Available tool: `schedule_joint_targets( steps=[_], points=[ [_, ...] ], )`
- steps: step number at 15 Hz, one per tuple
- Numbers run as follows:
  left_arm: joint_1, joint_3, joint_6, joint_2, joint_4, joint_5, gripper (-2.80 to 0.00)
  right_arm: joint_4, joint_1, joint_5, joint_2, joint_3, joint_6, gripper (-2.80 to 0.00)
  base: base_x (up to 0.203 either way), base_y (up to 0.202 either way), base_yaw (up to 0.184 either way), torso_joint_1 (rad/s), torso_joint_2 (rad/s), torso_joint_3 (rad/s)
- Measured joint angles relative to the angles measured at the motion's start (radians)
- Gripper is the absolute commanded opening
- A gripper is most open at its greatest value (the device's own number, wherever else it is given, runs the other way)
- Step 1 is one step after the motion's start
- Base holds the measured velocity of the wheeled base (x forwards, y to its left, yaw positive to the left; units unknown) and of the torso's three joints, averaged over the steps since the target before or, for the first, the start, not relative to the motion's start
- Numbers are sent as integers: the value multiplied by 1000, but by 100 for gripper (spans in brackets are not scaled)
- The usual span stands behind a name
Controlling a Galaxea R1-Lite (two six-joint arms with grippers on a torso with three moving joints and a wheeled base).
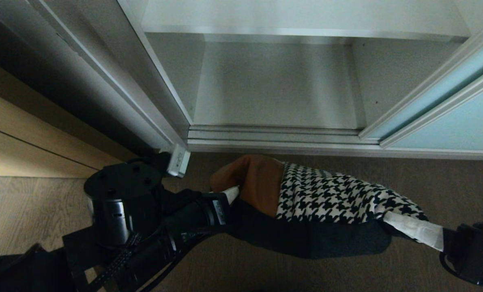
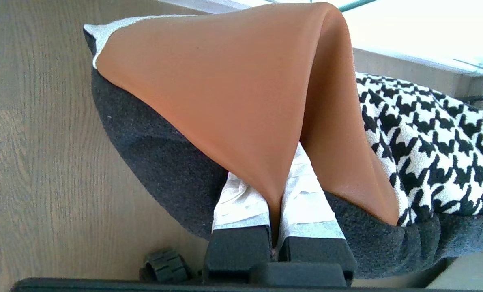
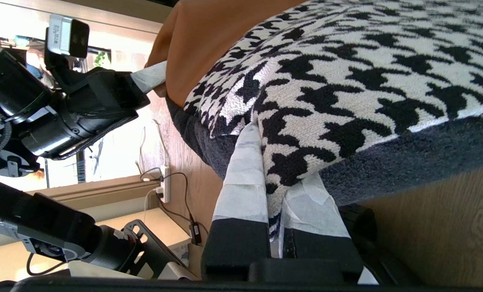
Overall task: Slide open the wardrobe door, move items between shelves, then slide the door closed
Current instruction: Place the pillow on the higher shelf
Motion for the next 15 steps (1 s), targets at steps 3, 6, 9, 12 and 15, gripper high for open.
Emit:
schedule_joint_targets(
  steps=[3,6,9,12,15],
  points=[
    [0,-5,2,2,0,0,-280,0,0,1,0,1,0,-280,0,0,0,3,5,156],
    [0,-1,2,-9,0,-3,-280,0,0,1,1,2,0,-280,0,0,0,1,2,193],
    [0,5,1,-14,1,-4,-280,0,0,1,2,2,0,-280,0,0,0,2,4,205],
    [0,-12,0,-16,2,-3,-280,0,0,0,0,0,2,-280,0,0,0,2,1,204],
    [0,-24,2,-15,3,-2,-280,0,-1,0,-1,0,0,-280,0,0,0,0,2,203]
  ],
)
